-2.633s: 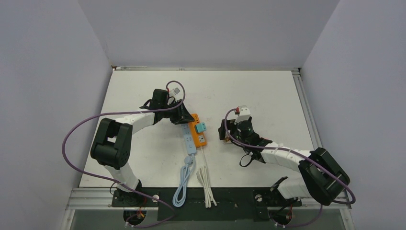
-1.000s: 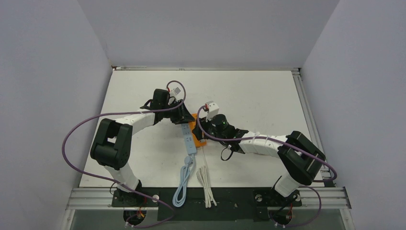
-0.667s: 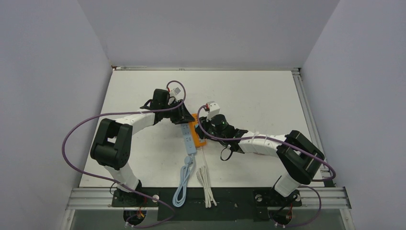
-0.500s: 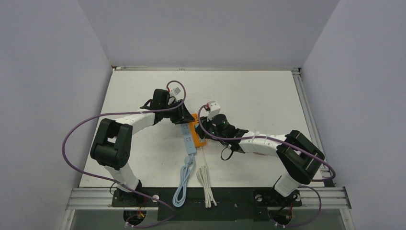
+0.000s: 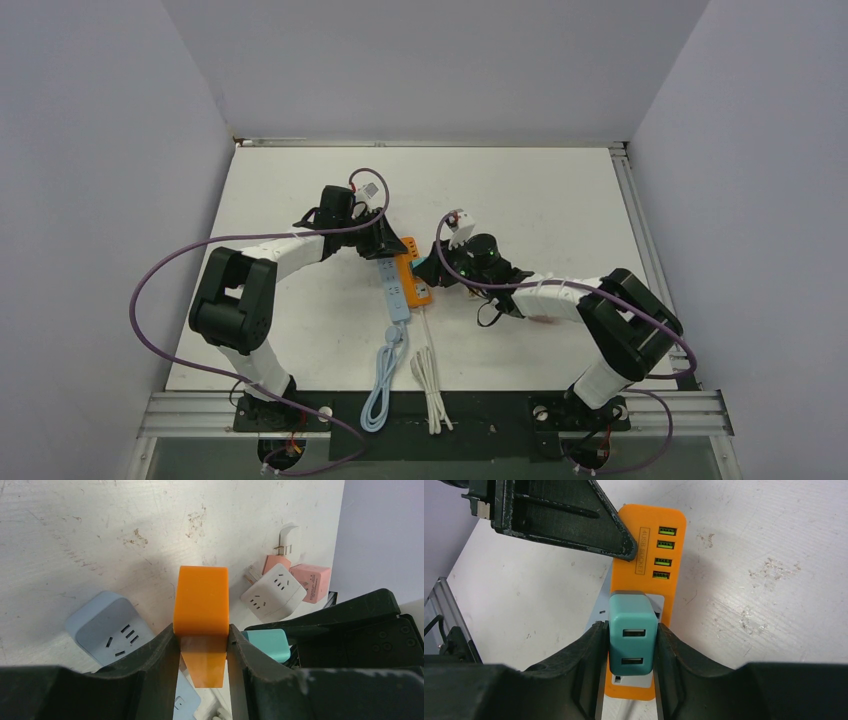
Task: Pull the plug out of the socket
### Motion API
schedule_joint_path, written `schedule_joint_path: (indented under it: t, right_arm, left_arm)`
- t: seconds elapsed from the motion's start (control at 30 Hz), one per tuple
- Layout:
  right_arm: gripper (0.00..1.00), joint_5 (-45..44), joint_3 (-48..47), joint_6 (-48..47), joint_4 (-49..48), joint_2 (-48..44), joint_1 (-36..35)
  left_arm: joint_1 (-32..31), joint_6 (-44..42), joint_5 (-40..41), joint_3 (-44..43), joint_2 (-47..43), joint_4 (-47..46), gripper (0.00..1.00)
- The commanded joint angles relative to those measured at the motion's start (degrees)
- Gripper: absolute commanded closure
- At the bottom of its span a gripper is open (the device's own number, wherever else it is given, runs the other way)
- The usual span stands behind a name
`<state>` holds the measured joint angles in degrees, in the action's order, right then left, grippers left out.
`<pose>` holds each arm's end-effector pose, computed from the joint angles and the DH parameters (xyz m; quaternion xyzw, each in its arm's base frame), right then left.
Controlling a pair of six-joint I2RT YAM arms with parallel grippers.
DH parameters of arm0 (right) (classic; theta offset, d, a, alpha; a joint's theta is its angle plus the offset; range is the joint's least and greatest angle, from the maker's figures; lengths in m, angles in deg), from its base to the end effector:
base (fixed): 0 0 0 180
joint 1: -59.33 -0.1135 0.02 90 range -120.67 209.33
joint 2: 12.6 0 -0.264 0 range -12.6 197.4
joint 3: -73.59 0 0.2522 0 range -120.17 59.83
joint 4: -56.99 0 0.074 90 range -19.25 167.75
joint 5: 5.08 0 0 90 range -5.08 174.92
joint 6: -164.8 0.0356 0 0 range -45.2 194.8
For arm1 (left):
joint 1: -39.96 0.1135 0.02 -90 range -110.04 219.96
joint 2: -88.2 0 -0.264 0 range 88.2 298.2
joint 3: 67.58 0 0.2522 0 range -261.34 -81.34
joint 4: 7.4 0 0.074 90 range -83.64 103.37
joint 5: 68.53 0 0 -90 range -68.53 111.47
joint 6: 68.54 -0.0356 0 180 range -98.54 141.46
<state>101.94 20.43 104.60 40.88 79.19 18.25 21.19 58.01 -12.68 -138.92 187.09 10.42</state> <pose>0.2382 0.2215 0.1785 -0.1626 0.8104 0.4188 0.3762 0.3317 -0.1338 0.1841 -0.0265 0.8909 -0.4091 0.1954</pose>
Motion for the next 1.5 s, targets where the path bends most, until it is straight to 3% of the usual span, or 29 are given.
schedule_joint_path:
  t: [0.0,0.43,1.0,1.27,1.47]
  right_arm:
    - [0.95,5.0,0.2,1.1,-5.2,0.7,0.9]
    - [0.95,2.3,0.3,0.0,-3.9,0.0,0.6]
    - [0.95,-8.6,4.2,-4.2,-0.2,-10.5,0.2]
    - [0.95,-18.1,6.8,-5.4,4.7,-18.0,5.1]
    - [0.94,-19.3,6.2,-1.8,9.4,-16.4,11.8]
  left_arm:
    - [-0.1,-2.1,-0.3,-0.9,-1.2,-1.1,1.0]
    - [-0.1,-2.1,0.1,-0.8,-1.3,-0.9,1.0]
    - [0.0,-3.5,1.7,-1.5,-0.9,0.4,1.0]
    - [-1.2,-4.5,1.2,-2.8,0.4,-1.6,1.0]
    - [-3.3,-3.1,-0.7,-5.8,4.3,-5.4,1.0]
